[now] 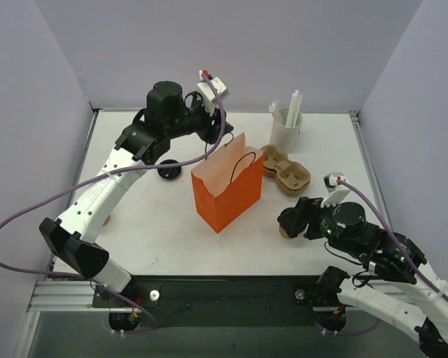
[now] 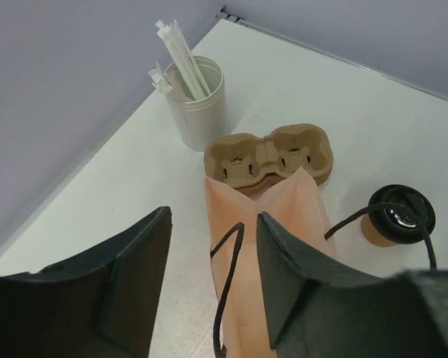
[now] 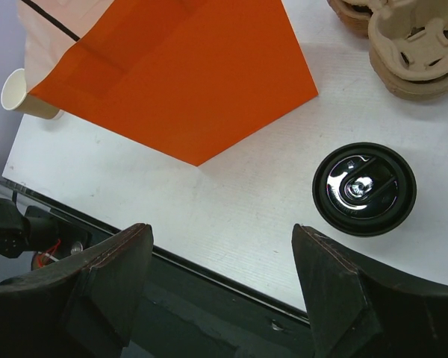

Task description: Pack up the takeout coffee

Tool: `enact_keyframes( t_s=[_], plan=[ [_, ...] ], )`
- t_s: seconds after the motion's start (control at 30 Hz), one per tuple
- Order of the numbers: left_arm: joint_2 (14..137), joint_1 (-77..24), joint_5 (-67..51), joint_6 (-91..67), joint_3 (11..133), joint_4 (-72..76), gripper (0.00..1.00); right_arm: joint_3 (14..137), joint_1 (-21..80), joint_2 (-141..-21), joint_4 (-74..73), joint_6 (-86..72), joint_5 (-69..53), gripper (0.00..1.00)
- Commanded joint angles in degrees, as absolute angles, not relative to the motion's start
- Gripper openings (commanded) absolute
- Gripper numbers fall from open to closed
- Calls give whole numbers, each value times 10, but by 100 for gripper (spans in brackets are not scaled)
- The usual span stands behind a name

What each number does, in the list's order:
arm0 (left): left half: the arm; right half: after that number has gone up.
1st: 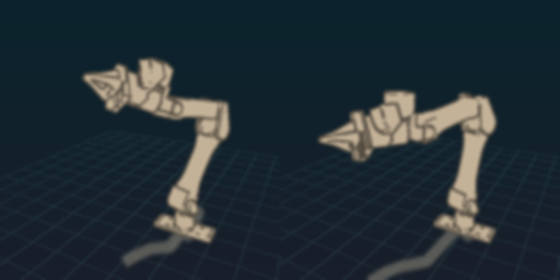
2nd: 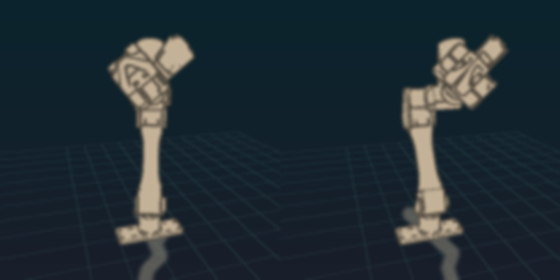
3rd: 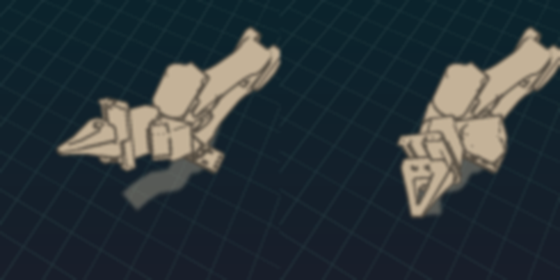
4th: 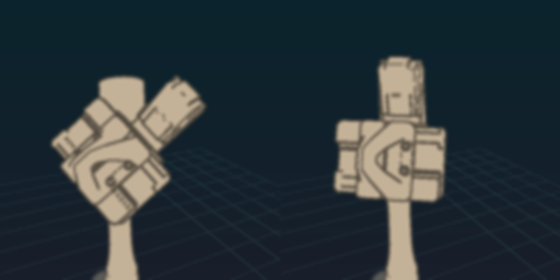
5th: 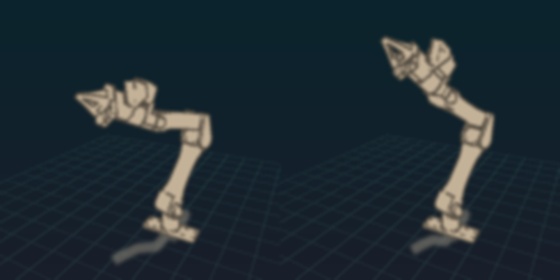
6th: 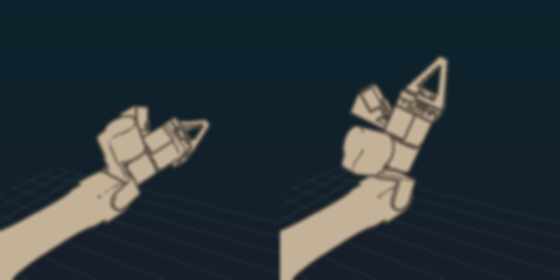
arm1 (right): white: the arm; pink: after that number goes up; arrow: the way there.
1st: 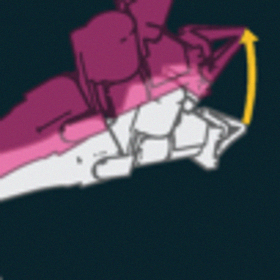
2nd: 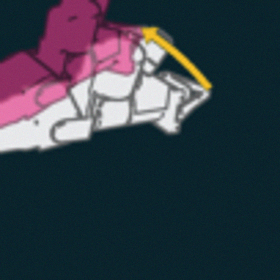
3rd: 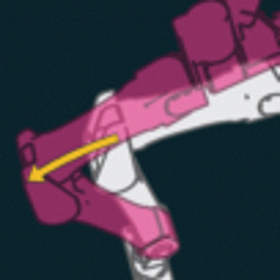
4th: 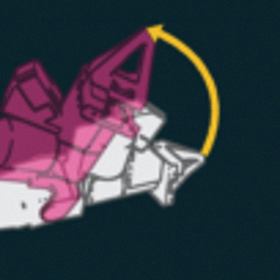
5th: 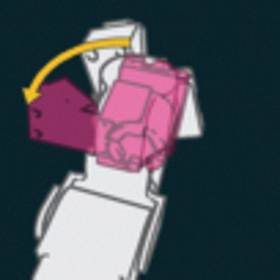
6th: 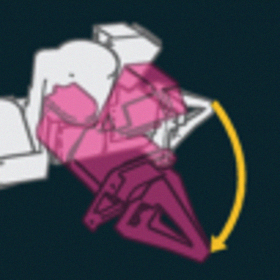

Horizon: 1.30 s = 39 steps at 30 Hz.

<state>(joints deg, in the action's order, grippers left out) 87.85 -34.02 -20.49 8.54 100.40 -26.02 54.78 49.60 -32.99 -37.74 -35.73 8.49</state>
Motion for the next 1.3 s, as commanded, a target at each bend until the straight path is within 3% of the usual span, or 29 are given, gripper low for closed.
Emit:
enact_keyframes(
  t_s=[0.0, 0.27, 0.3, 0.37, 0.47, 0.63, 0.73, 1.03, 1.27],
  plan=[
    [910, -340, -233, 105, 1042, -289, 54, 558, 500, -330, -392, -340, 84, 76],
    [844, -351, -191, 102, 943, -273, 50, 562, 499, -333, -394, -333, 93, 77],
    [839, -351, -186, 99, 940, -272, 44, 564, 499, -335, -393, -335, 98, 77],
    [832, -352, -171, 92, 938, -282, 16, 565, 499, -341, -392, -344, 109, 77],
    [816, -353, -122, 56, 927, -296, 0, 570, 499, -355, -384, -358, 125, 76],
    [737, -389, 91, -87, 870, -313, 0, 591, 499, -401, -345, -359, 150, 77],
    [670, -406, 159, -209, 803, -318, 0, 616, 499, -444, -324, -359, 133, 77],
    [502, -457, 191, -430, 583, -174, 0, 649, 532, -538, -211, -401, 46, 74],
    [486, -474, 206, -436, 580, -170, 0, 716, 627, -620, -207, -380, 151, 75]
  ],
)
